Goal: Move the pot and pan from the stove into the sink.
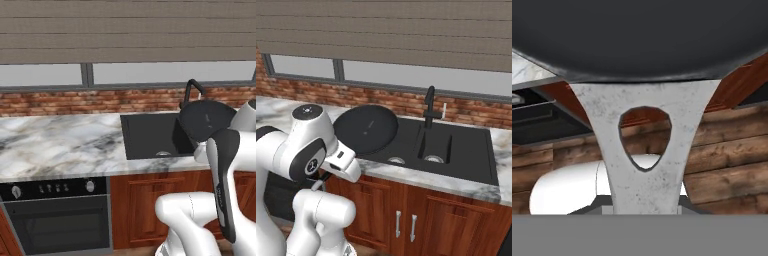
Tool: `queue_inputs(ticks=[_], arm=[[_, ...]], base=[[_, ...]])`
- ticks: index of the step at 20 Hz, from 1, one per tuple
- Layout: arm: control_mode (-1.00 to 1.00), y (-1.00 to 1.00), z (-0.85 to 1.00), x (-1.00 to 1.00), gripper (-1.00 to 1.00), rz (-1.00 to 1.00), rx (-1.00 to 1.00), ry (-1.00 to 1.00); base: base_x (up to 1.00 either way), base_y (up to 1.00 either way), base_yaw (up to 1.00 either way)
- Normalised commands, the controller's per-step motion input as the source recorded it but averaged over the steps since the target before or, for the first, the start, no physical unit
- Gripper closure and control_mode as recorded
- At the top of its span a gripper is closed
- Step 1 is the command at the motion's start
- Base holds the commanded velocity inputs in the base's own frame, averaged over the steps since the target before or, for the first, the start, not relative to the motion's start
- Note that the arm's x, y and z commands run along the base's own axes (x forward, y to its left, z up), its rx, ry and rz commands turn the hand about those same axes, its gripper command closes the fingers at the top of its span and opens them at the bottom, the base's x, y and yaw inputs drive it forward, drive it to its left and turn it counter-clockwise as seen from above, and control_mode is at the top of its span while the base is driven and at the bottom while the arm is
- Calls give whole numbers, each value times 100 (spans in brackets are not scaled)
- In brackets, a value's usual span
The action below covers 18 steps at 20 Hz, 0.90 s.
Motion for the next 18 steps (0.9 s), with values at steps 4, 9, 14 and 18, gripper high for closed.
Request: queue_inputs(ticks=[4,9,14,18], arm=[[-100,0,0,2,100,0,0,0],[-100,16,-10,20,100,0,-5,8],[-100,25,-15,25,100,2,-8,13],[-100,18,-16,29,100,6,-4,12]], base=[[0,0,0],[0,0,0],[0,0,0],[0,0,0]])
